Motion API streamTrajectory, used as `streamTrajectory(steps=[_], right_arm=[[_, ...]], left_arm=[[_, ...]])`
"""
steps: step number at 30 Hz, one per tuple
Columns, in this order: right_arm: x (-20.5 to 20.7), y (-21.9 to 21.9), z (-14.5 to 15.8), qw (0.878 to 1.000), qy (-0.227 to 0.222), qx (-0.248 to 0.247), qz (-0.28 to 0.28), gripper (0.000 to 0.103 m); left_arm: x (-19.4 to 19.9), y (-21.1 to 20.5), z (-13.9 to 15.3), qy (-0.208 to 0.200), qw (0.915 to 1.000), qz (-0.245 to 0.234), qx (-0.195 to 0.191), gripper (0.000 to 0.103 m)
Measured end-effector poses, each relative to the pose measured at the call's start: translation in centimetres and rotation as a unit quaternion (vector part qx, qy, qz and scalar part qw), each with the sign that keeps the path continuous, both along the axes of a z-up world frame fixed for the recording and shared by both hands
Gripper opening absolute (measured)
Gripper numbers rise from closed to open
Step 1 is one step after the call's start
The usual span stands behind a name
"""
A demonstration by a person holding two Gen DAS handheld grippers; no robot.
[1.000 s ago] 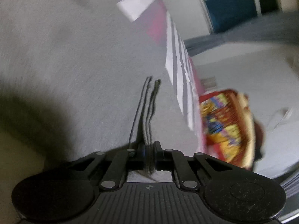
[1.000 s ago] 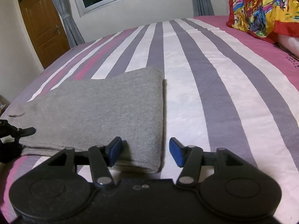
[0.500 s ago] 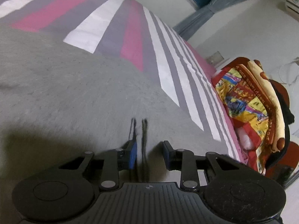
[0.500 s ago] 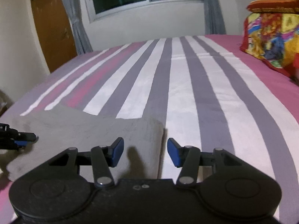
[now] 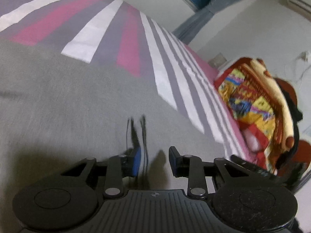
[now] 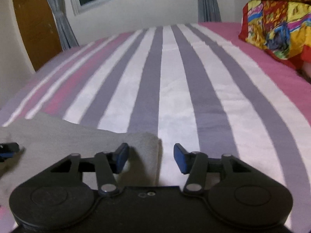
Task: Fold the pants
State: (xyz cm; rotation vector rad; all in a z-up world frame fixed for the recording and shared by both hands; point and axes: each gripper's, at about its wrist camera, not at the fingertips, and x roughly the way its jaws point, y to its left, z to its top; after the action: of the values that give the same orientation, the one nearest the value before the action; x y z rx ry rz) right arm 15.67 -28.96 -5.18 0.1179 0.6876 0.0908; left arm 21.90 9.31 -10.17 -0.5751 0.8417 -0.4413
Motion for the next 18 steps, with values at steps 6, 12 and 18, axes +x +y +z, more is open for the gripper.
streamTrajectory(steps=[6, 12, 18], right_arm=[[-1.1, 0.4, -2.7, 0.999, 0.042, -0.022, 0.003, 0.052], [-4.8, 0.8, -0.3, 1.000, -0.005, 0.010, -0.002, 0.058], [-5.2, 1.6, -2.5, 0.999, 0.046, -0.016, 0.004, 0.061]], left_arm=[[-0.3, -1.3, 0.2, 0.012, 0.9989, 0.032, 0.032, 0.031], [-4.4, -2.1, 0.4, -0.029, 0.9967, 0.030, 0.070, 0.040], [-5.1, -3.3, 1.2, -0.046, 0.9911, 0.034, 0.120, 0.042]])
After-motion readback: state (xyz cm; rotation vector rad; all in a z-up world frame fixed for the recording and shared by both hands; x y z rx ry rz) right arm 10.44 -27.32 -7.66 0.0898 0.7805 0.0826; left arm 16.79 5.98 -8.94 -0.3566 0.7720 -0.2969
